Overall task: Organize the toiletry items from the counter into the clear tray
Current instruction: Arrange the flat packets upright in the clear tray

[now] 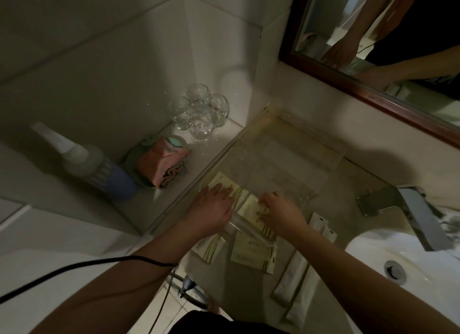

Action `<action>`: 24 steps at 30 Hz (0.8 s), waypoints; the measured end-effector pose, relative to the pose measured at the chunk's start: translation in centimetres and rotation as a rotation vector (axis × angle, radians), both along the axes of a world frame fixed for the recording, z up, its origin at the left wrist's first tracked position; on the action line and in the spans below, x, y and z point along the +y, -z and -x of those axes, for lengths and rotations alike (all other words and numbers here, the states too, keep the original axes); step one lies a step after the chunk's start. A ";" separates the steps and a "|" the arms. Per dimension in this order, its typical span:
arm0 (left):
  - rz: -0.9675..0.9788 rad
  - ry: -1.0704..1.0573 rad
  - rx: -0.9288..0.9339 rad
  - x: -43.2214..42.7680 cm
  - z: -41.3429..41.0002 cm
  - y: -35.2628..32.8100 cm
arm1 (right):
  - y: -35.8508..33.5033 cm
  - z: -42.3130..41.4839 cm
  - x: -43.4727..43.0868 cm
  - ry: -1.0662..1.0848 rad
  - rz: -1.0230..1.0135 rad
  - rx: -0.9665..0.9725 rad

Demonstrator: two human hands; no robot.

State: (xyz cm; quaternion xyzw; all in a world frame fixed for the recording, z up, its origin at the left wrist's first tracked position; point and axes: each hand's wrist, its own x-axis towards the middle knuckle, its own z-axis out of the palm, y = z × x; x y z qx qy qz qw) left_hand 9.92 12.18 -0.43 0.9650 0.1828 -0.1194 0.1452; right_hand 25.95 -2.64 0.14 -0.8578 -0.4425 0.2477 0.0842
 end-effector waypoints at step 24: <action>0.293 -0.689 -0.249 -3.4 11.4 0.0 | -1.5 11.8 -7.0 -0.173 0.068 -0.084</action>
